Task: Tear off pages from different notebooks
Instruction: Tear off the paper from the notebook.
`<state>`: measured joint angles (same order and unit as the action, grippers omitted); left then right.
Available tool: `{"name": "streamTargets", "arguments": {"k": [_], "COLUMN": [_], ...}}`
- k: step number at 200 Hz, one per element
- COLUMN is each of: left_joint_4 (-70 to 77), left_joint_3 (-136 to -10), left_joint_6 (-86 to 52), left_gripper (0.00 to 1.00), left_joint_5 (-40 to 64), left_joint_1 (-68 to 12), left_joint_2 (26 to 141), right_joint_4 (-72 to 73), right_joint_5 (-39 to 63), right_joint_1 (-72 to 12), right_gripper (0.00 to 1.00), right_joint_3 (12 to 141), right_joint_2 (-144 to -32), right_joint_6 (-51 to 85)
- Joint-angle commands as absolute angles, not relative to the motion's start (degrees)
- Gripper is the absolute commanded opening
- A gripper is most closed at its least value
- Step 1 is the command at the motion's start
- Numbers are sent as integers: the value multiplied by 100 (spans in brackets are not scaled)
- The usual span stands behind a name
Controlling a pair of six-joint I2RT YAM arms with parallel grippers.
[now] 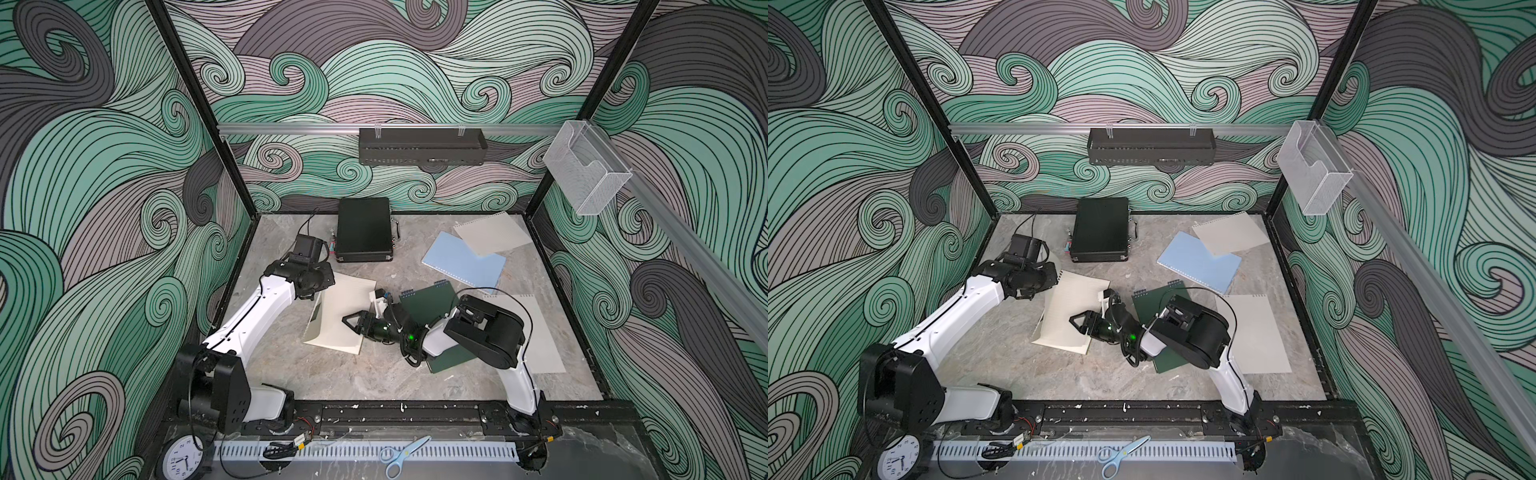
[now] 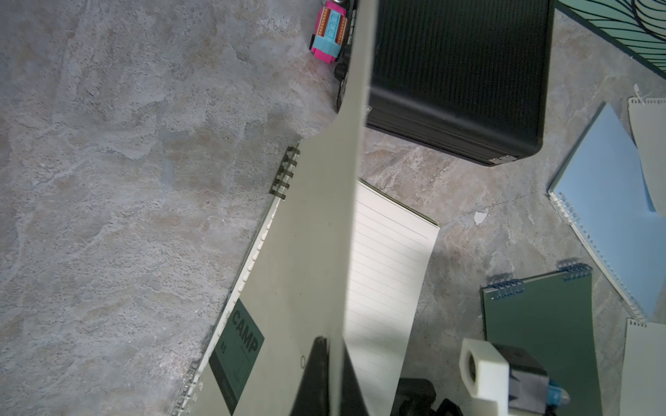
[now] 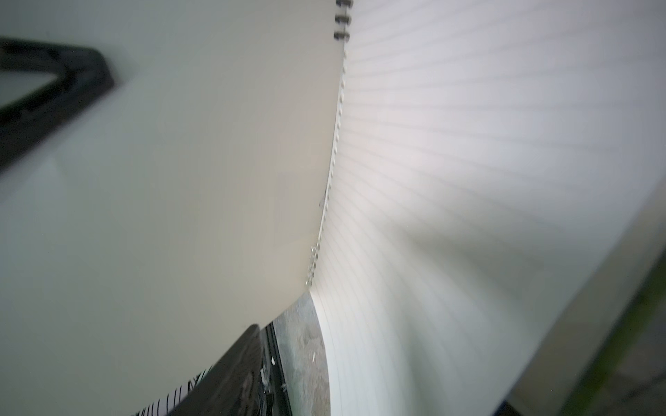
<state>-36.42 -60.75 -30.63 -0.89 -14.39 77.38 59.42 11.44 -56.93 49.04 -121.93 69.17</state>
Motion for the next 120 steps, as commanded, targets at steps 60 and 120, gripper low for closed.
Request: {"name": "streamTargets", "arguments": {"k": [60, 120], "left_joint_4": [-3961, -3705], "left_joint_3": [-6179, -5666], "left_joint_6": [-3325, -4321], "left_gripper": [0, 0], "left_joint_5": [-451, -1024], "left_joint_1": [-1416, -1310], "left_joint_2": [7726, 7279], "right_joint_4": [4188, 1423], "right_joint_5": [841, 315], "right_joint_1": [-5458, -5438], "right_gripper": [25, 0], "right_joint_3": [5539, 6548], "right_joint_2": [-12607, -12103], "right_joint_6": [6140, 4402]}}
